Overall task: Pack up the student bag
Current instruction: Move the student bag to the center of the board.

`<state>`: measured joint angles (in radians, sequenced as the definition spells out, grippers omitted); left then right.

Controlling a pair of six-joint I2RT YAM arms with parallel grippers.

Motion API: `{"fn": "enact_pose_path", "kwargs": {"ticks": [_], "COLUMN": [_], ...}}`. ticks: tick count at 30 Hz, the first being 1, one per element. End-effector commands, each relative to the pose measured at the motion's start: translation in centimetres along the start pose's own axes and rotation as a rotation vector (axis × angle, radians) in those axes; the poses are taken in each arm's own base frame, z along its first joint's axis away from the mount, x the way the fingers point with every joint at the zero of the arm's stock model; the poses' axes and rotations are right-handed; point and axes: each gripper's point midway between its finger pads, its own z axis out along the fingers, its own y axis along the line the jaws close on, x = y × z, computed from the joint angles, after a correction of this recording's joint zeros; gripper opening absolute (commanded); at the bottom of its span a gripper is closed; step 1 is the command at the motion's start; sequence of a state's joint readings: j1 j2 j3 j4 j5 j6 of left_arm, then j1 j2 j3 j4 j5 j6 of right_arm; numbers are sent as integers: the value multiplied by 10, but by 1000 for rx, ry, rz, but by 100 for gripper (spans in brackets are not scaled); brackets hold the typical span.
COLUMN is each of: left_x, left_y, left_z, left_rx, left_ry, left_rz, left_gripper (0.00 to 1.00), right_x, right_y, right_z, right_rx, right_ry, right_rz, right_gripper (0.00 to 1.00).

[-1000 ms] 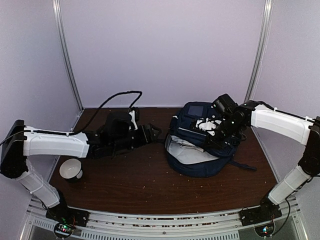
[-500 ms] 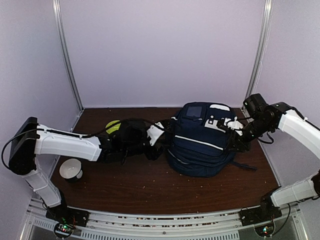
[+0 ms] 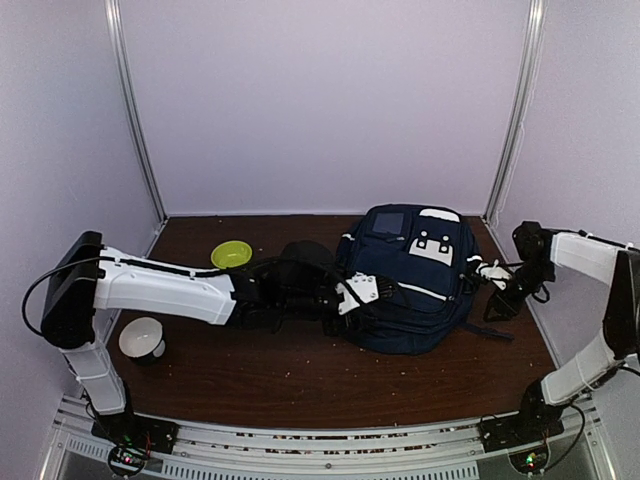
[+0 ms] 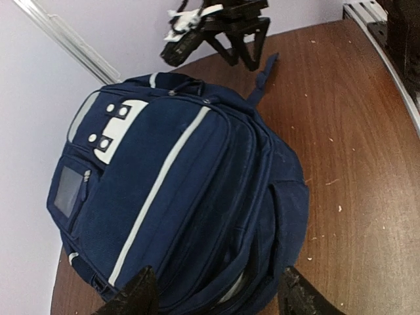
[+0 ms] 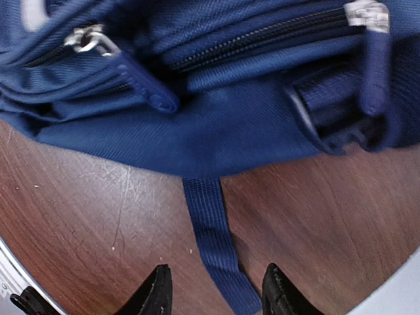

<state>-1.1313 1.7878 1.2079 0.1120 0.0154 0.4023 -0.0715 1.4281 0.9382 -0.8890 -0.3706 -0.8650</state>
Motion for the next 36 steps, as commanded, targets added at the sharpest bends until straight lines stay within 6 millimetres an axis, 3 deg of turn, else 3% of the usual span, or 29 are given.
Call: {"fn": "enact_pose_path", "kwargs": {"ticks": [1, 5, 9, 14, 19, 25, 30, 36], "left_x": [3, 26, 53, 69, 80, 79, 79, 66], "left_y": [-20, -21, -14, -5, 4, 6, -10, -27], "left_z": [16, 29, 45, 57, 64, 39, 21, 21], "left_rx": [108, 93, 24, -69, -149, -188, -160, -141], "left_ry": [25, 102, 207, 238, 282, 272, 234, 195], "left_rz": [127, 171, 205, 167, 88, -29, -119, -147], "left_gripper": [68, 73, 69, 67, 45, 20, 8, 0], "right_x": [-25, -50, -77, -116, -158, -194, -192, -149], "right_y": [-12, -25, -29, -29, -14, 6, 14, 14], "right_z": [21, 34, 47, 56, 56, 58, 53, 31], "right_rx": [-34, 16, 16, 14, 10, -17, -18, 17], "right_ry": [-6, -8, 6, 8, -23, -69, -49, -21], "right_rz": [-26, -61, -76, -126, -187, -218, -210, -164], "right_gripper": [47, 51, 51, 51, 49, 48, 47, 48]}}
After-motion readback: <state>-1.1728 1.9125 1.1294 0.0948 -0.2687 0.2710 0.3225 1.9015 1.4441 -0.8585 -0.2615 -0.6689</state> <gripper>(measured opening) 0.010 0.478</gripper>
